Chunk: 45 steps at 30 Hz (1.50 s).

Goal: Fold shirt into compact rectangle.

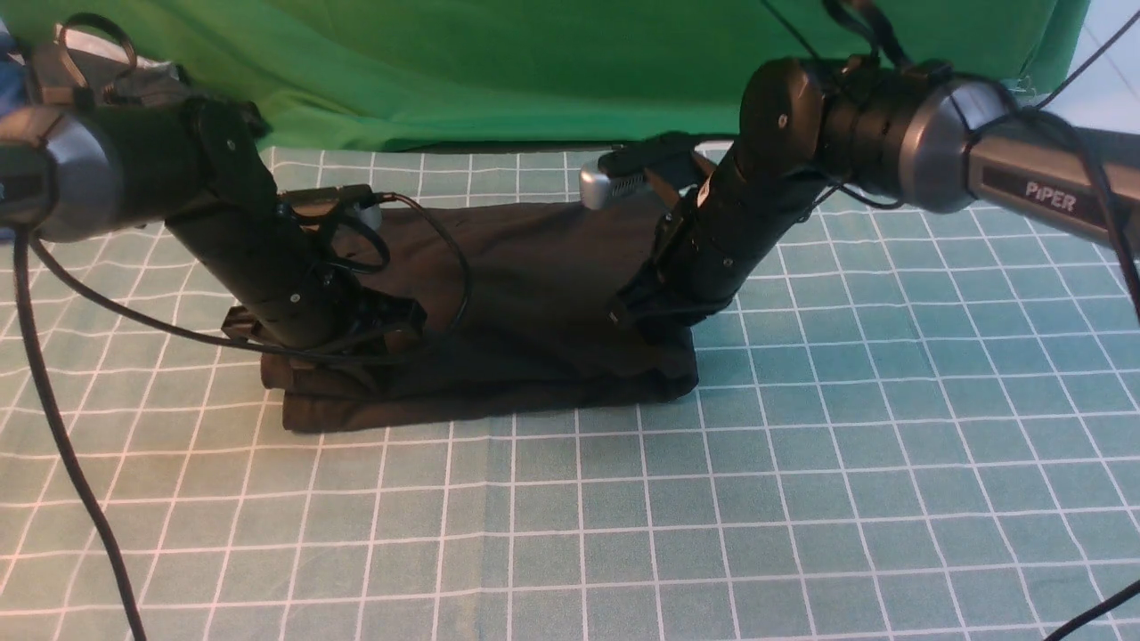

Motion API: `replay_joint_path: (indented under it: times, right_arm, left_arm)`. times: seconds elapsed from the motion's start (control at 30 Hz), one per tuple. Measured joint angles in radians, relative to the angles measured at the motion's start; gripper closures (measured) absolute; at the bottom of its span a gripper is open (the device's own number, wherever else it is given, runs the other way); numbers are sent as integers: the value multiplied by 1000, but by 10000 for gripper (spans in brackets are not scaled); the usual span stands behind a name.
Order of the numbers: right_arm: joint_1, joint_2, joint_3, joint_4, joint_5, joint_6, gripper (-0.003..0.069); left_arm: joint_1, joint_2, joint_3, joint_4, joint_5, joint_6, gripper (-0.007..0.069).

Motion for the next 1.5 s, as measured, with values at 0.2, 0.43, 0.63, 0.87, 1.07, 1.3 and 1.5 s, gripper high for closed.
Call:
replay_joint_path:
  times: [0.2, 0.43, 0.63, 0.87, 1.07, 1.3, 1.5]
  right_arm:
    - [-14, 13, -1, -168, 36, 103, 640]
    - [-53, -87, -1, -139, 63, 115, 640]
    - [-6, -132, -8, 47, 31, -8, 640]
    - [22, -35, -7, 50, 48, 1, 640]
    - [-1, -1, 21, -111, 108, 108, 640]
    - [-16, -25, 32, -149, 122, 122, 640]
    - [-56, -241, 32, -159, 150, 122, 640]
  left_arm:
    - [17, -8, 0, 23, 46, -18, 617]
    - [14, -122, 0, -43, 53, -27, 617]
    - [-21, -139, 0, -162, -27, 36, 617]
    - [-32, -35, 0, -158, -80, 38, 617]
    - [-18, 16, 0, -44, -19, -65, 617]
    - [-12, -74, 0, -43, -14, -63, 617]
    - [30, -295, 0, -7, 28, -61, 617]
